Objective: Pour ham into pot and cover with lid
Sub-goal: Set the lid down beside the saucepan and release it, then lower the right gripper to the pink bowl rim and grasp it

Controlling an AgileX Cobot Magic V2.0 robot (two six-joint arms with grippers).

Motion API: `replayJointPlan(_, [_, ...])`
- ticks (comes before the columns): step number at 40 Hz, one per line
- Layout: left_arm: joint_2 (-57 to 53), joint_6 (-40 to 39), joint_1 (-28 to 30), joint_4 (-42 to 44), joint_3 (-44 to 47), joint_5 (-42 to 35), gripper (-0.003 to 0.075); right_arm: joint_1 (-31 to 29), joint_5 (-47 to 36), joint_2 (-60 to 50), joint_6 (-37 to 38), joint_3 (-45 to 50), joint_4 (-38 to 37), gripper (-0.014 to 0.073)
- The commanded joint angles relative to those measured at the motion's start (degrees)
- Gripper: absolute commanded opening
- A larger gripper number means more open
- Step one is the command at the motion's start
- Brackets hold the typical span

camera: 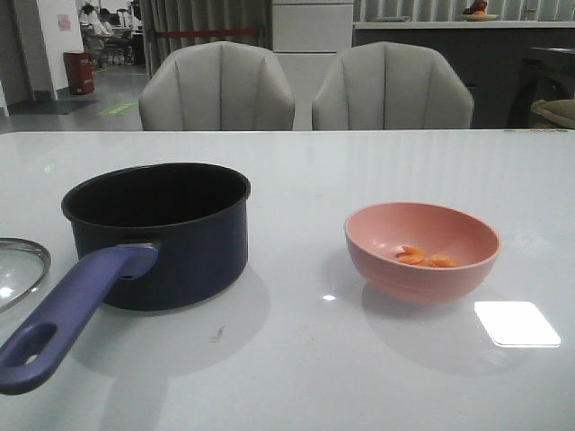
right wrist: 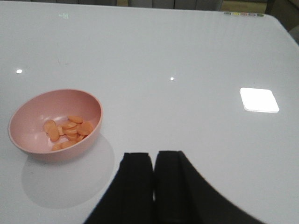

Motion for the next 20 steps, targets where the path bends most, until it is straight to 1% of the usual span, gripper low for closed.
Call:
replayJointPlan(1, [0.6,0.1,-0.4,-0.3,-1.4,-4.6,0.0625,0.1,-5.9,3.1,0.3,-2.3,1.9,0.0162])
replayJointPlan(2, [0.6,0.1,-0.4,-0.3,-1.4,-4.6,0.0625,0.1,-6.7,4.1,0.3,-2.4,2.6,0.0174])
replayJointPlan(4, [0.6,0.1,-0.4,-0.3,-1.4,-4.6,0.0625,0.2,-8.2,6.2,0.3,-2.7,3.5,0.0226])
replayJointPlan(6, [0.6,0.1,-0.4,-0.3,-1.4,-4.6,0.0625,0.4,-8.5,8.9,0.3,-3.6,4.0,0.031])
replayJointPlan(8, [0.6,0.1,-0.4,-0.3,-1.4,-4.6,0.0625,0.4,-8.5,11.9,0.3,-4.9,4.7,0.0412])
replayJointPlan(11, [0.6,0.1,-0.4,-0.3,-1.4,-4.6,0.0625,0.4,-8.6,17.1,0.3,-7.1,7.0,0.0497])
replayJointPlan(13, [0.6,0.1,-0.4,-0.3,-1.4,-4.6,0.0625,0.4,-8.6,20.7,0.3,-8.8,8.8,0.0519])
replayJointPlan(15, [0.6,0.1,-0.4,-0.3,-1.4,-4.6,0.0625,0.4,-7.9,25.6,0.3,-11.7,11.0,0.0514])
replayJointPlan(20, [0.6,0.1,-0.4,-0.3,-1.4,-4.8,0.0625,0.4,-2.0,36.8,0.3,-18.6,13.2,0.0515])
